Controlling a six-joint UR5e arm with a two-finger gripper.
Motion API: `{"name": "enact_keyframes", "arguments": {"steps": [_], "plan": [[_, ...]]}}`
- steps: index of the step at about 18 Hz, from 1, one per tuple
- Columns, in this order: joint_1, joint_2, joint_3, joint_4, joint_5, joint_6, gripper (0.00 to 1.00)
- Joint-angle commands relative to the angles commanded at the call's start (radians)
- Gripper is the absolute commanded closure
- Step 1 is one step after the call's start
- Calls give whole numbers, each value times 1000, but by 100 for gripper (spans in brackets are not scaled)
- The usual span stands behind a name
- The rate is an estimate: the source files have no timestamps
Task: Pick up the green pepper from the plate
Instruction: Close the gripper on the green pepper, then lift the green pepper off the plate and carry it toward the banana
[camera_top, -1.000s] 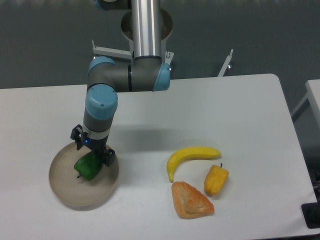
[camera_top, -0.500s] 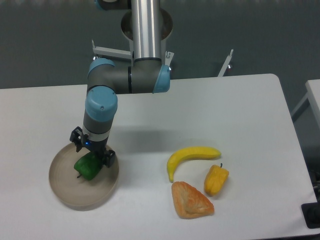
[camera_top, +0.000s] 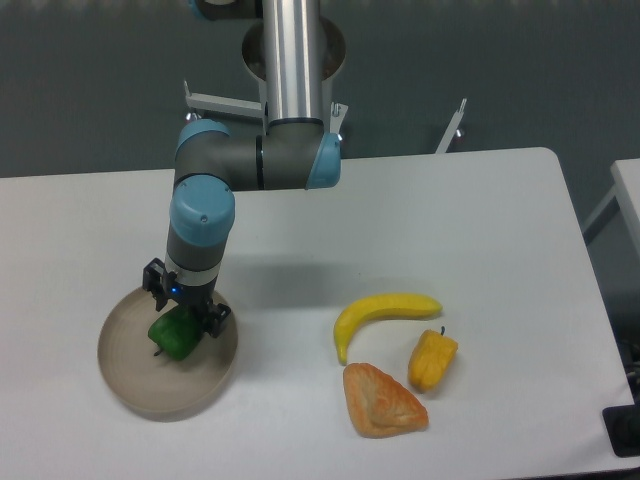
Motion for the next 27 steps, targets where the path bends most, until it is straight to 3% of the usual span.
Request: {"name": "enact_keyframes", "arguments": {"steps": [1, 8, 17, 22, 27], "plan": [[0, 2, 0, 0, 0, 0, 83], [23, 28, 23, -2, 0, 6, 85], [198, 95, 41, -21, 3, 196, 85], [325, 91, 118, -101, 3, 395, 85], [440, 63, 153, -112, 18, 554, 84]]}}
